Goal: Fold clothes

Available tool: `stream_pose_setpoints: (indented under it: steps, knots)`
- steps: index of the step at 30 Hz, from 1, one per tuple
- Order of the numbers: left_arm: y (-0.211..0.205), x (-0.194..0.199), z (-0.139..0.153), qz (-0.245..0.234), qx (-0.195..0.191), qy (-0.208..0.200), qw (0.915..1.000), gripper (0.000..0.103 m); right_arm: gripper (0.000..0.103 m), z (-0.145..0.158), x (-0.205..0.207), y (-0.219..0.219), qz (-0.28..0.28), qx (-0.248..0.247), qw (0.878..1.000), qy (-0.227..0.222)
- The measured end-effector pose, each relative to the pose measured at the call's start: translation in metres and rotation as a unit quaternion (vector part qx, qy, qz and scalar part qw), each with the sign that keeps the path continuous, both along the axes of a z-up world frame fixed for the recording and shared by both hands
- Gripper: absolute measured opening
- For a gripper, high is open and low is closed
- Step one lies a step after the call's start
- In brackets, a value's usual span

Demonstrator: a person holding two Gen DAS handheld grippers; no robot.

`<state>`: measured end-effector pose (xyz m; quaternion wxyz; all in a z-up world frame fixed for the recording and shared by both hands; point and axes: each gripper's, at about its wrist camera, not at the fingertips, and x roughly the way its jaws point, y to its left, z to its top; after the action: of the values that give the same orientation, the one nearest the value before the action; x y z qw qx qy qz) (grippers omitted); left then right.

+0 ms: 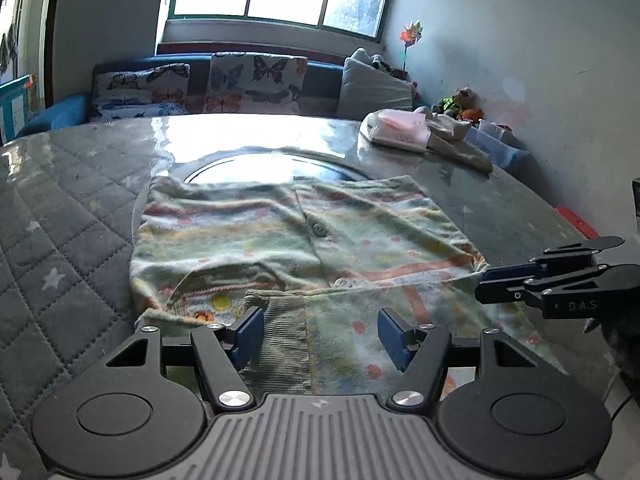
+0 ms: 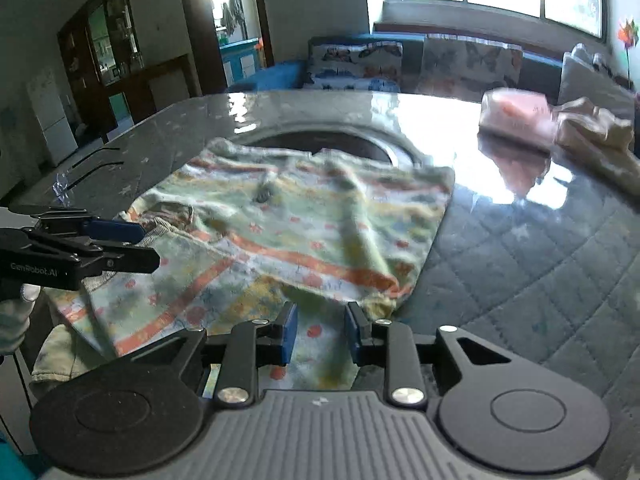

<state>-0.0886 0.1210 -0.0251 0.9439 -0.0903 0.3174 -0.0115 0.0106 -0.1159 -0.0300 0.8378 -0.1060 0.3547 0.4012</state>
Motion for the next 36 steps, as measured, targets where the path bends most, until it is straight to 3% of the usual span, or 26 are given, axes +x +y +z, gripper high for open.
stream_pose_setpoints:
  steps: [3,9,14,22,29,36]
  knots:
    - [-0.002,0.003,0.001,-0.005,-0.002,-0.004,1.0000,0.066,0.037,0.006,-0.006,0.006,0.018,0.004,1.000,-0.019]
    - [0.000,0.001,-0.003,0.003,0.004,0.005,1.0000,0.067,0.039,-0.004,-0.011,0.013,0.031,-0.010,0.999,-0.015]
    - [0.001,-0.019,0.012,0.018,0.009,-0.010,0.9997,0.070,0.047,0.001,-0.023,0.008,0.039,-0.006,0.999,-0.026]
    - [0.009,-0.039,0.005,0.048,-0.001,0.016,0.9987,0.069,0.054,0.000,-0.045,0.000,0.059,-0.011,0.998,-0.021]
    - [0.005,-0.040,-0.004,0.038,0.014,0.034,0.9986,0.037,0.058,0.001,-0.053,-0.006,0.063,-0.012,0.998,-0.020]
    - [0.001,-0.059,0.009,0.014,0.033,0.031,0.9989,0.040,0.067,0.000,-0.067,-0.002,0.098,-0.036,0.994,-0.036]
